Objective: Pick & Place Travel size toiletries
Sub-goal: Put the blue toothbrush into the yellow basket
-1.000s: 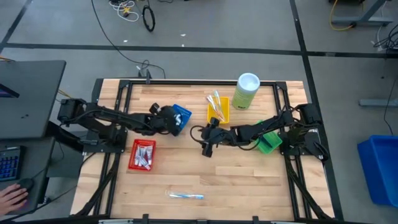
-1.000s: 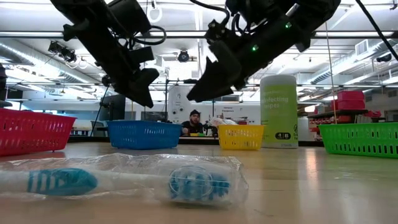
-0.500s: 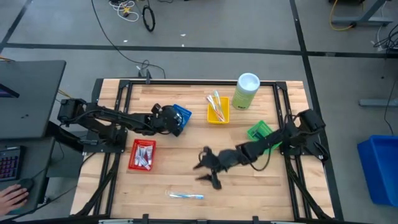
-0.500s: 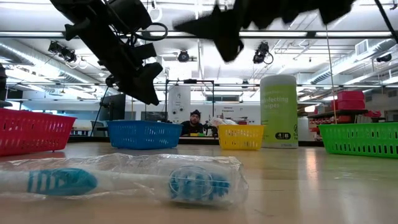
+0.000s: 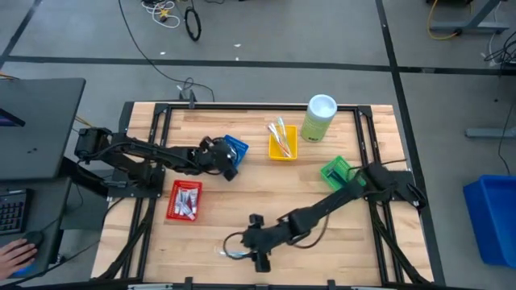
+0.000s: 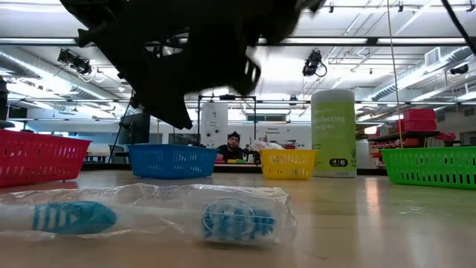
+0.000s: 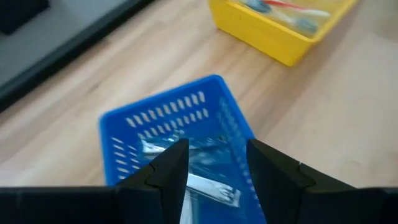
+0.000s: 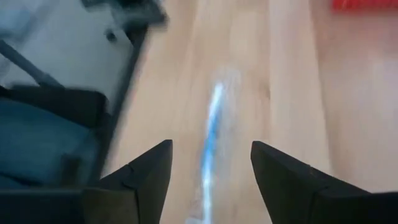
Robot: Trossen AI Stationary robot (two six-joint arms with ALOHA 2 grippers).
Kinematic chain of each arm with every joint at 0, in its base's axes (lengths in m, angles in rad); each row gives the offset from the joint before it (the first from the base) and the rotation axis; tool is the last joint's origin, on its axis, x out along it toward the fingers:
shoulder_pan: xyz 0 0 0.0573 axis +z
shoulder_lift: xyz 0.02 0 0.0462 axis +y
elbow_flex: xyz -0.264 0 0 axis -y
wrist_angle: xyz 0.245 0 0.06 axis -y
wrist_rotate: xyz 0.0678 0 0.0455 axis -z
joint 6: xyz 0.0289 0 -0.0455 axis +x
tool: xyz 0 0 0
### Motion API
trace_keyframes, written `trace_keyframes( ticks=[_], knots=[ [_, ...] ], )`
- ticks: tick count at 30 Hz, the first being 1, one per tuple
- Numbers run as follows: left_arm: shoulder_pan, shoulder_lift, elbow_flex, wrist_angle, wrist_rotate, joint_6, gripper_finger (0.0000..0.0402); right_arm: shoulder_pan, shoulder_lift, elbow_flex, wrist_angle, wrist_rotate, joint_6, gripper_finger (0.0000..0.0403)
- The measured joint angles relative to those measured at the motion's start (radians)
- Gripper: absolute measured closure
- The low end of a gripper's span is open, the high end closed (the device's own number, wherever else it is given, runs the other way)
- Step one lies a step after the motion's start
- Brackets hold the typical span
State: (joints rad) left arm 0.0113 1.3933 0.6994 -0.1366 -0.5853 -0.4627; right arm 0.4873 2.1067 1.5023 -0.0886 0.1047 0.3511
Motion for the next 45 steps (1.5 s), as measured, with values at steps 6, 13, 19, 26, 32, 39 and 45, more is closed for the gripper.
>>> trace_keyframes(
  ticks=[6,13,19,26,32,39,45],
  knots=[
    [-0.001,0.000,0.000,-0.004,0.102,-0.006,0.0232,0.013,0.160,0.085,-0.020,-0.005,-0.011,0.0173],
    [-0.021,0.000,0.000,-0.003,0.115,-0.005,0.0233,0.013,0.203,0.091,-0.043,0.055,-0.018,0.0172],
    [-0.031,0.000,0.000,-0.001,0.111,0.007,0.0233,0.025,0.207,0.091,-0.046,0.087,-0.226,0.0239],
    [-0.031,0.000,0.000,-0.001,0.109,0.030,0.0233,0.005,0.203,0.092,-0.069,0.049,-0.160,0.0343],
    [-0.031,0.000,0.000,-0.001,0.109,0.013,0.0233,-0.013,0.176,0.089,-0.111,0.048,-0.190,0.0369],
    [-0.031,-0.001,0.000,-0.001,0.109,-0.011,0.0233,-0.016,0.024,0.089,-0.441,0.186,-0.120,0.0369],
    [-0.032,-0.001,0.000,-0.001,0.109,-0.042,0.0233,-0.018,-0.133,0.089,-0.848,0.365,0.100,0.0367]
  ],
)
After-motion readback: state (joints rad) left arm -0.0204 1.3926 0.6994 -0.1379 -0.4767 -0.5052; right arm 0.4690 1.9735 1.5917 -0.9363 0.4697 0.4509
